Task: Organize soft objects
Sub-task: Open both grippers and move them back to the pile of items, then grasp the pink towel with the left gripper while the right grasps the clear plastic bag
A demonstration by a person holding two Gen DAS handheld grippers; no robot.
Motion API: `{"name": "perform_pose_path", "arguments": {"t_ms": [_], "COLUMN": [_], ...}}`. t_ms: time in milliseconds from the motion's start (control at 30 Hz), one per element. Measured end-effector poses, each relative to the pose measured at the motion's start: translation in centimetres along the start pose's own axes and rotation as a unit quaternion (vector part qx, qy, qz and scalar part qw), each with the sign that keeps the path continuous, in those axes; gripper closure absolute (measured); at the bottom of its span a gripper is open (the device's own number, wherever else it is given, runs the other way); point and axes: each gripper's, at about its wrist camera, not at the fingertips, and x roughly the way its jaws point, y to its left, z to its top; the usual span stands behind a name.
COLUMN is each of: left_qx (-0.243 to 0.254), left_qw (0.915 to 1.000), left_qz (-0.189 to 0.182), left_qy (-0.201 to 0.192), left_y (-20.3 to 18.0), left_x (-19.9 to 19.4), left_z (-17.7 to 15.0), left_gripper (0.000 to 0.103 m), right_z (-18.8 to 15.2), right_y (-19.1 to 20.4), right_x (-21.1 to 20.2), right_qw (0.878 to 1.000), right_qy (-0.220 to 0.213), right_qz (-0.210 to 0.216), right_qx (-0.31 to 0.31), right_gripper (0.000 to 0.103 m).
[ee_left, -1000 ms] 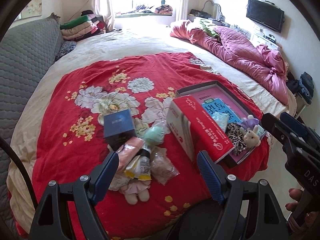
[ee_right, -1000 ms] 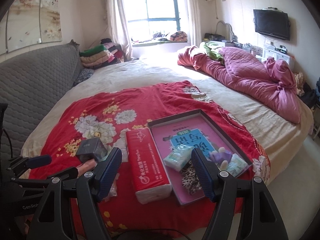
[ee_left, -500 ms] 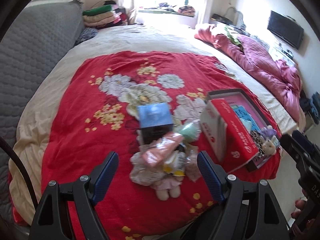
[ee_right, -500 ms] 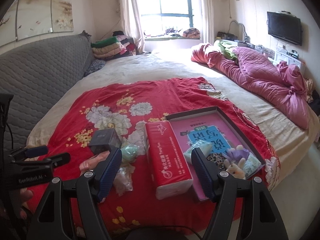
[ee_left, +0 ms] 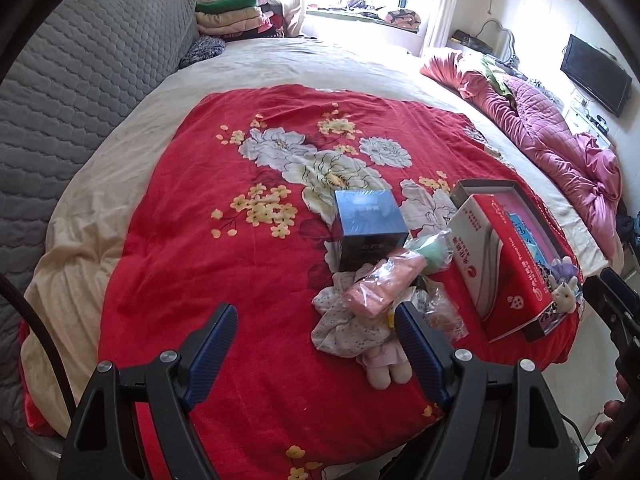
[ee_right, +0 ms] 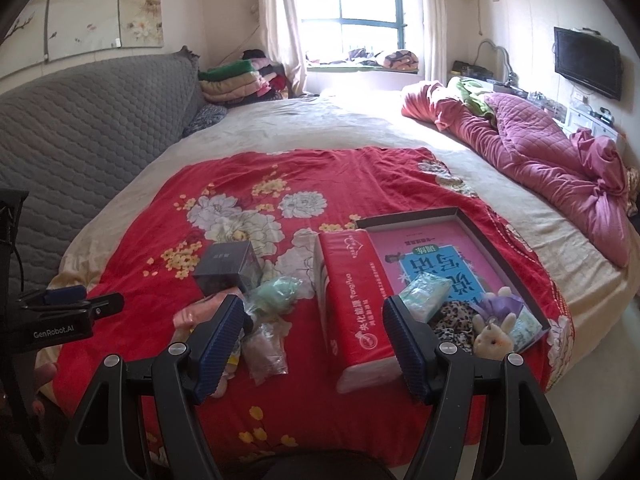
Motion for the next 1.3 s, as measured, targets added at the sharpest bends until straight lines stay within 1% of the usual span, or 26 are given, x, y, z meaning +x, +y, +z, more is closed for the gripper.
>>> {"name": "perform_pose_path", "arguments": {"t_ms": [200, 433, 567, 700, 867, 1000, 1100, 1167, 1300], "left_qx": [0.004, 0.016, 0.020, 0.026, 0.037, 0.037, 0.047, 0.051, 0.068], "left_qw": [0.9999, 0.9995, 0.9992, 0.9991, 0.9980, 0.9959, 0.9954, 0.9947, 0.9931], "left_qz": [0.001, -0.013, -0.016, -0.017, -0.039, -0.063, -0.061, -0.067, -0.067], "left_qy": [0.011, 0.024, 0.029, 0.028, 0.034, 0.054, 0.057, 0.059, 0.067], "left_y": [0.1, -0.7, -1.0, -1.4, -2.4, -3.0, -3.5, -3.7, -4.2], "left_x": [1.3, 2.9, 3.8, 4.6, 6.1, 7.9, 9.0, 9.6, 10.7], "left_z": [-0.6, -1.2, -1.4, -0.7, 0.4, 1.1, 1.6, 2.0, 2.3], "left_gripper": [0.023, 0.023, 0.023, 0.023, 0.023, 0.023, 0.023, 0.023, 0.023], "right_z": [-0.6, -1.4, -2.0, -2.6, -2.9, -3.2, -3.7, -4.2, -4.9], "right_y": [1.3, 2.1, 2.8, 3.1, 3.5, 4.2, 5.0, 5.5, 6.3], "right_x": [1.4, 3.2, 4.3, 5.5, 6.5, 7.4, 8.4, 9.1, 10.9], "right_qw": [1.000, 0.999, 0.998, 0.996, 0.996, 0.994, 0.992, 0.989, 0.983], "right_qy": [0.016, 0.034, 0.049, 0.067, 0.074, 0.083, 0.097, 0.106, 0.129], "right_qz": [0.008, 0.010, 0.011, 0.009, 0.010, 0.006, 0.006, 0.002, -0.013], "right_qx": [-0.018, -0.029, -0.046, -0.051, -0.057, -0.067, -0.085, -0.101, -0.128], "right_gripper": [0.029, 0.029, 0.029, 0.029, 0.030, 0.029, 0.029, 0.029, 0.029]}}
